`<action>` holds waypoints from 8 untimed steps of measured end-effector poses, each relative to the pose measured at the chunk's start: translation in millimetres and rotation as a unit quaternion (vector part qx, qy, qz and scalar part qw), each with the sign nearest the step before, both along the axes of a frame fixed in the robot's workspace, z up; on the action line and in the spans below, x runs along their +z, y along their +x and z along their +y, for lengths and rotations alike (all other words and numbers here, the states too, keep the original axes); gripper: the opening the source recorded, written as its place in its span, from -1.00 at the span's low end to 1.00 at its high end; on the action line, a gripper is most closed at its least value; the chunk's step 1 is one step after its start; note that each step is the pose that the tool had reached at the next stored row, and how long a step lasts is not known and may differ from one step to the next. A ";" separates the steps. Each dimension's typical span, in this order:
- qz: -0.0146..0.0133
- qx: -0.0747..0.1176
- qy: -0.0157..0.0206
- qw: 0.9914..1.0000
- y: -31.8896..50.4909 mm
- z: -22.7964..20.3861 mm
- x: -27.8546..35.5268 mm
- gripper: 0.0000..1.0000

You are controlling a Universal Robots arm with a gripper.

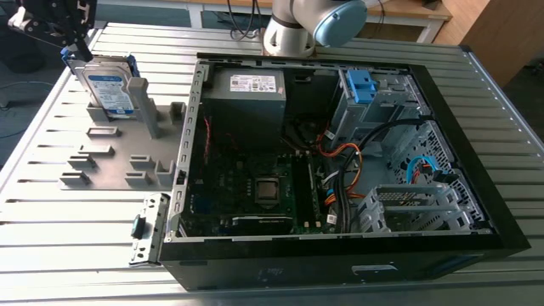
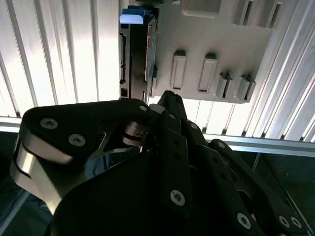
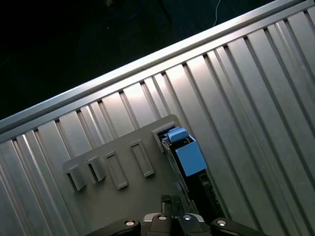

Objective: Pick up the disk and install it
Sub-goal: 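Pick up the disk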

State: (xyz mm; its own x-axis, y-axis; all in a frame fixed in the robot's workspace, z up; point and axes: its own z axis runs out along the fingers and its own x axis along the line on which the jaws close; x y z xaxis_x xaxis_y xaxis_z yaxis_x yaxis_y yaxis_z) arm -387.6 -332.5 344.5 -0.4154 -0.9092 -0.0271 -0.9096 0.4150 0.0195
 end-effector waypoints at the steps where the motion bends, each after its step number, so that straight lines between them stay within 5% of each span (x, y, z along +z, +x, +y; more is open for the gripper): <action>1: 0.000 0.004 0.000 1.000 0.0 0.0 0.0 -0.79; 8: 0.000 0.031 0.000 1.000 0.0 0.0 0.0 -0.79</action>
